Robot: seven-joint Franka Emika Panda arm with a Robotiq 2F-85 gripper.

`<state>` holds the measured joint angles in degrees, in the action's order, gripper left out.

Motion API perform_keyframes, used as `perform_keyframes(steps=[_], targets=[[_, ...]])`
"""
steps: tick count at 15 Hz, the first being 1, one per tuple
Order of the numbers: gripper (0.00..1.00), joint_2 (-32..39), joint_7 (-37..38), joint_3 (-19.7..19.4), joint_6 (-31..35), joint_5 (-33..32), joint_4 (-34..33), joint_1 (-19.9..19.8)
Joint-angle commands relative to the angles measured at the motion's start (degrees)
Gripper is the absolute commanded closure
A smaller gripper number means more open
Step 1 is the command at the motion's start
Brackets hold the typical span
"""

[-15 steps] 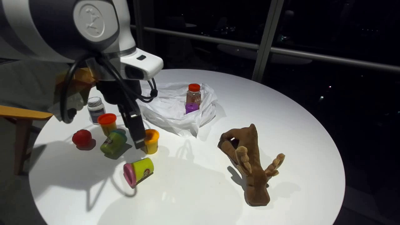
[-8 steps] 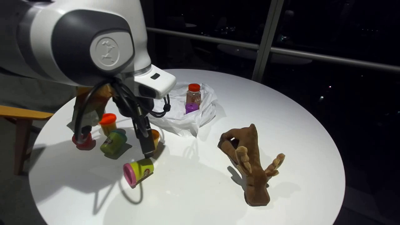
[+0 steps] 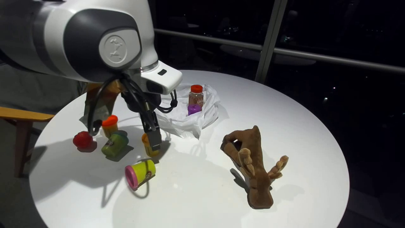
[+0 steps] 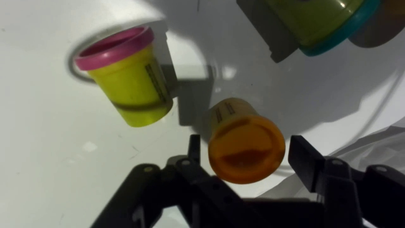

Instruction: Put the objects on the table in the plastic

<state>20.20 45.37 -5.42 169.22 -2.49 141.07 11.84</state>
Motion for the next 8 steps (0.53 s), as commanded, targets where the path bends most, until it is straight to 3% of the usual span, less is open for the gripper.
perform_keyframes(steps=[1, 3, 5, 8], targets=[[0.58, 0.49, -1.15, -1.64, -0.14, 1.03, -1.05, 2.03], [0.71, -0.26, -1.58, -2.04, -1.64, 0.83, -1.08, 2.22], [0.72, -3.37, -3.64, -0.46, -5.30, 1.67, -1.20, 1.01], [0.72, -8.35, -1.49, -3.46, -10.80, -3.22, -4.13, 3.91]])
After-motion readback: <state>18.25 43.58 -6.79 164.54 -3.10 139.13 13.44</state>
